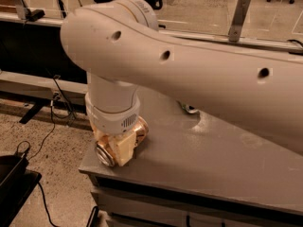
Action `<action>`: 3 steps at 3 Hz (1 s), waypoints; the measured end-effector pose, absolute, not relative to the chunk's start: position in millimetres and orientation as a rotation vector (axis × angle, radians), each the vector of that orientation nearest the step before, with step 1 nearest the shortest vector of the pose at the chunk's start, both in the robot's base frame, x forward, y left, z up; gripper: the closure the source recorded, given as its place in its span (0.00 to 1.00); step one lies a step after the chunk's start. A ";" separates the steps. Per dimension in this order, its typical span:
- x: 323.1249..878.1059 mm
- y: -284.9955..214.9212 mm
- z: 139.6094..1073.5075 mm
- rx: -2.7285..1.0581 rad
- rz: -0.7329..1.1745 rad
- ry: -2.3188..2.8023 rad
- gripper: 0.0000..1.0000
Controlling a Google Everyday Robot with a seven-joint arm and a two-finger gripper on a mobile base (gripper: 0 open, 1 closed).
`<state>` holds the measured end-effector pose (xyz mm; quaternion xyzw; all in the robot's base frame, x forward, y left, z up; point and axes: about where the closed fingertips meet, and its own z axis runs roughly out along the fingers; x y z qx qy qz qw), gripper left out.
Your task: Pick orange can
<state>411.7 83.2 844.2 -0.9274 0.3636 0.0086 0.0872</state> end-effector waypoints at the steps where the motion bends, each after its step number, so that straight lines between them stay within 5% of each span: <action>1: 421.9 72.1 859.3 -2.741 0.038 1.117 0.59; 2: 445.1 42.7 901.7 -2.670 0.056 1.195 0.55; 3: 448.9 42.3 916.5 -2.642 0.035 1.193 0.73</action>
Offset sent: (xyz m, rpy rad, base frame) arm 0.0656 -0.0788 0.1087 0.0971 0.0311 -0.1774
